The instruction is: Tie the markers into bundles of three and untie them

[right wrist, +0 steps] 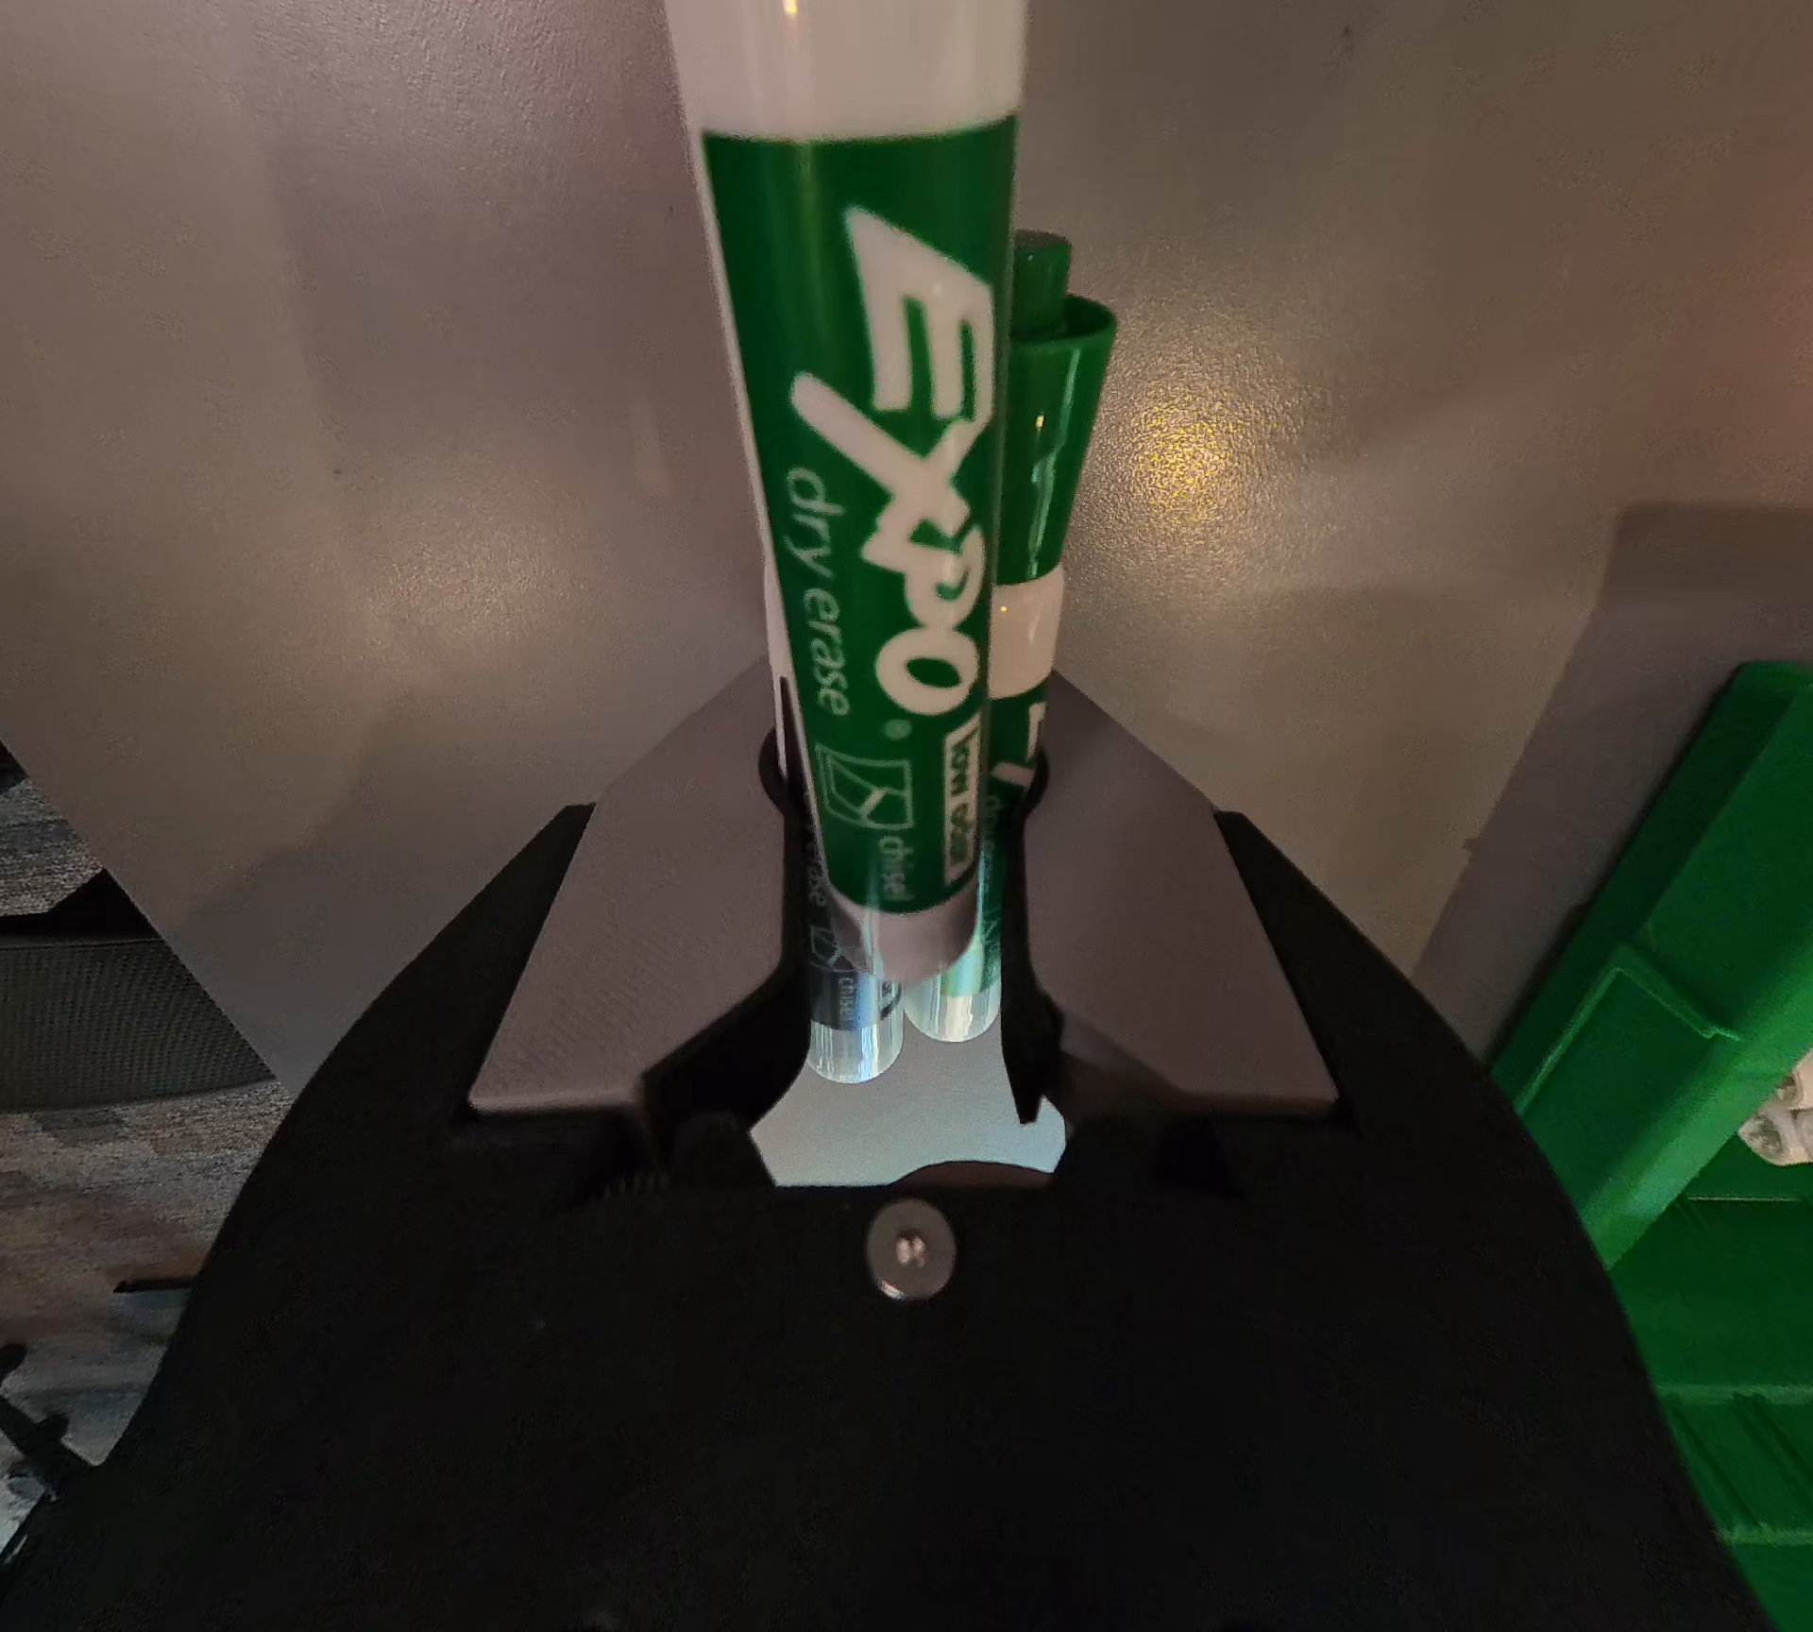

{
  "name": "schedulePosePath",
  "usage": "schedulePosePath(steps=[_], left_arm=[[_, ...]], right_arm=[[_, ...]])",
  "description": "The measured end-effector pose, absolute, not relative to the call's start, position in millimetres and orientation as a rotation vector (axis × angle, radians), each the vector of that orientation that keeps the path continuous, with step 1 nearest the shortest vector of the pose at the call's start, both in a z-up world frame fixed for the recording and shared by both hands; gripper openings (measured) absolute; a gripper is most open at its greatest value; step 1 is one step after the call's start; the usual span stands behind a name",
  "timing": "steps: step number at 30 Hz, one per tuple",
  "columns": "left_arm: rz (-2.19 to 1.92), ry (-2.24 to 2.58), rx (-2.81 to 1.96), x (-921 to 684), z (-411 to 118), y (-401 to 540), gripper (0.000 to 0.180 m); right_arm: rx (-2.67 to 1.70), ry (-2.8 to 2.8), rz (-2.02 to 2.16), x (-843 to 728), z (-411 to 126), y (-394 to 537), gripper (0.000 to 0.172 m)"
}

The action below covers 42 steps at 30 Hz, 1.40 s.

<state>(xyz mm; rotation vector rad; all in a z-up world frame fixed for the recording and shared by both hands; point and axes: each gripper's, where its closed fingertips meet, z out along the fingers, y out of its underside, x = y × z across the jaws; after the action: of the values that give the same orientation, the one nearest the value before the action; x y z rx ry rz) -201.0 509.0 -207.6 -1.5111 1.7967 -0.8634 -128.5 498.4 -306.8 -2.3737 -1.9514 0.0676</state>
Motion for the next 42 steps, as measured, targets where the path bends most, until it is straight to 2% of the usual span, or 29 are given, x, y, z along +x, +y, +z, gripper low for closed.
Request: schedulePosePath(steps=[42], left_arm=[[-0.862, 1.804, -1.528, -174, -220, 502, 0.014]], right_arm=[[-2.373, -1.955, 0.067, -128, -307, 498, 0.037]])
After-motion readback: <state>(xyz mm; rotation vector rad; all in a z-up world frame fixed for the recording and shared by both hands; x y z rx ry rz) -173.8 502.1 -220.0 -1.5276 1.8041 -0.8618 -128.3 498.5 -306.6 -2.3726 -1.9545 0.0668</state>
